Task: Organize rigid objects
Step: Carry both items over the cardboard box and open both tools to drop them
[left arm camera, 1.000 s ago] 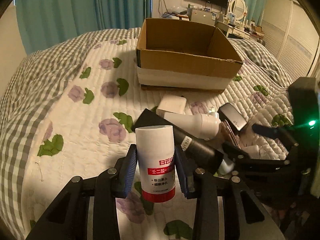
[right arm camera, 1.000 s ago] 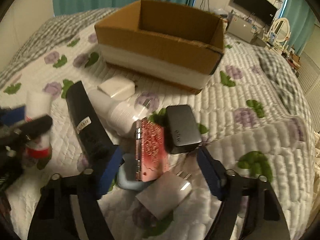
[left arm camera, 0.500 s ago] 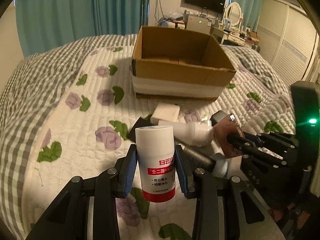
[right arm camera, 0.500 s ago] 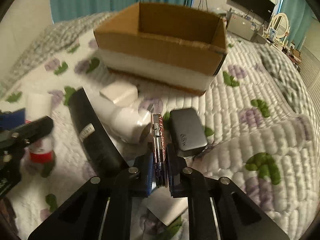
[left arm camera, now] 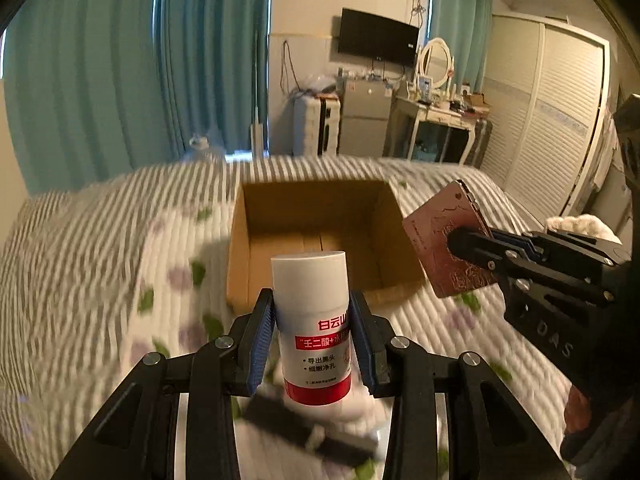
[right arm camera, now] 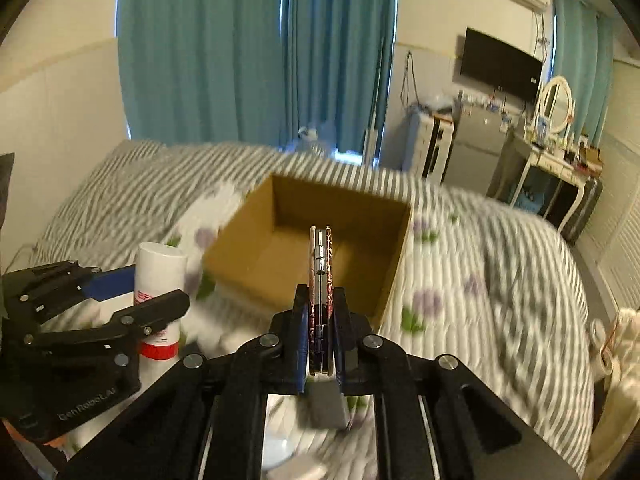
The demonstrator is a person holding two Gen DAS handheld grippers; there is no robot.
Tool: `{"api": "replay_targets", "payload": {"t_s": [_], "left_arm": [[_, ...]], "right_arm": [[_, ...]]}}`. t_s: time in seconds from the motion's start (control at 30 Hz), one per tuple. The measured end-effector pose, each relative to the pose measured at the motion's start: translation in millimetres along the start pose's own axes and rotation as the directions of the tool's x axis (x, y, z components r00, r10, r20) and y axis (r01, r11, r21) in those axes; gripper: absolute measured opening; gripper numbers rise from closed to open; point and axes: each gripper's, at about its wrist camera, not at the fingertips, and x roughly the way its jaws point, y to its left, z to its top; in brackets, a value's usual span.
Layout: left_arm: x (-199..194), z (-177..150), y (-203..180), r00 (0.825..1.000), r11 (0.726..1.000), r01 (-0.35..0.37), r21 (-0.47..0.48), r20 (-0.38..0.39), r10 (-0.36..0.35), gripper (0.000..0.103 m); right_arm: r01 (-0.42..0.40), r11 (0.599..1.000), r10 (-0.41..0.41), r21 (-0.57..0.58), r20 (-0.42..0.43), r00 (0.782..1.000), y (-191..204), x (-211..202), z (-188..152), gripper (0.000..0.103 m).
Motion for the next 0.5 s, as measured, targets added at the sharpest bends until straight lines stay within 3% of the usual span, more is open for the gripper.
{"api": "replay_targets", "payload": {"t_s": [0.2, 0.5], "left_arm": [[64.0, 39.4, 12.2, 0.999, 1.000, 0.030, 0.001, -0.032, -0.030, 0.038], [155.5, 25.3, 19.3, 0.989, 0.999, 0.034, 0.030, -0.145, -0.030, 0.038]], "right_arm": [[-0.029, 0.999, 0.028, 0.041, 0.007, 1.000, -18.1, 32.3, 37.8, 0.009], [-0.022, 0.997, 0.027, 0.067, -0.077, 0.997, -38.1, 107.7, 34.9, 0.009]]}}
